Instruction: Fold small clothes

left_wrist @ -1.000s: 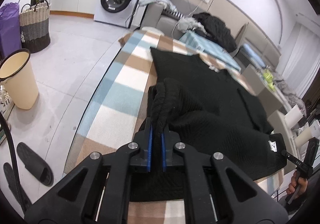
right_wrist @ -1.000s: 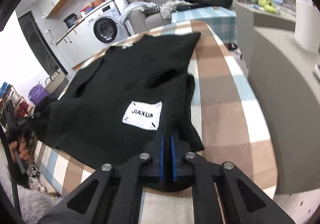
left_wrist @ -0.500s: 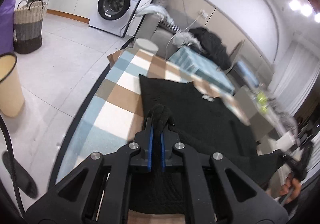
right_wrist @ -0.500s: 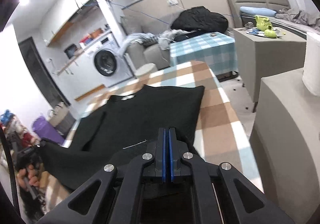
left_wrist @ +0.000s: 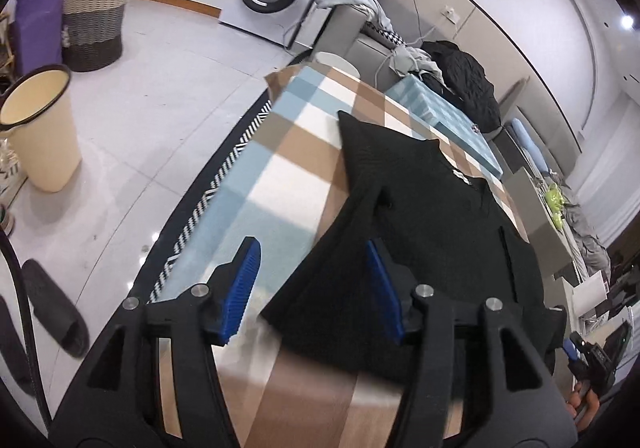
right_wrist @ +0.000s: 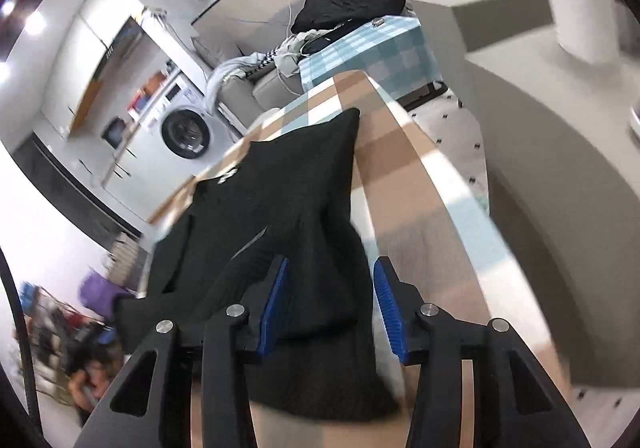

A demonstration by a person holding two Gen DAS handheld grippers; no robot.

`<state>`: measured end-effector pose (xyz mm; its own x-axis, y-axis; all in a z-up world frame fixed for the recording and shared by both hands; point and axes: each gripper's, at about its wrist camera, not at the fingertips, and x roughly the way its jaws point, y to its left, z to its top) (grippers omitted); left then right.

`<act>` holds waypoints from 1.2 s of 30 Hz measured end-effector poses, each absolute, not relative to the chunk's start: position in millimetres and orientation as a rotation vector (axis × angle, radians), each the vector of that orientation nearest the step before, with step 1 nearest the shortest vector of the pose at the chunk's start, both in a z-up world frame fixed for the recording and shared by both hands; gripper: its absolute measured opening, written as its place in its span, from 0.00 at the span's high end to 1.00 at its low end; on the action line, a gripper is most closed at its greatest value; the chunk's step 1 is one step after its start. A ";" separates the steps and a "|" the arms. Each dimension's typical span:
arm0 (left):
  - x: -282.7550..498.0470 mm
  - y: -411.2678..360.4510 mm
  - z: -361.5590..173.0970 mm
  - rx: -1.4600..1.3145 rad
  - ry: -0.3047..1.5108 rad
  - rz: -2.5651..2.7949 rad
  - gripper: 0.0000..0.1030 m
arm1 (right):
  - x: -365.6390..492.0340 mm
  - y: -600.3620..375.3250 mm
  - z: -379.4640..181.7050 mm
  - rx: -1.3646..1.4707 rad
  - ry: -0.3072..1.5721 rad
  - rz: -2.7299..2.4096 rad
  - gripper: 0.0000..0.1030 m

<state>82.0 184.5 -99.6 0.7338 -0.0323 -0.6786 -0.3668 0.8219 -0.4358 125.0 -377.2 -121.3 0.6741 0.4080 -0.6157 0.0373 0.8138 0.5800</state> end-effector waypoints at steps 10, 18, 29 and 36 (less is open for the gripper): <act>53.0 168.5 -111.4 -0.627 0.757 0.149 0.51 | 127.4 -352.4 -155.4 0.715 0.883 0.375 0.54; 48.1 159.2 -118.0 -0.642 0.779 0.143 0.51 | 161.6 -361.8 -153.6 0.751 0.790 0.342 0.54; 46.4 159.0 -117.3 -0.640 0.785 0.140 0.51 | 160.9 -364.1 -126.3 0.671 0.764 0.427 0.54; 54.6 159.7 -121.4 -0.638 0.796 0.136 0.51 | 145.8 -373.0 -140.4 0.579 0.816 0.326 0.54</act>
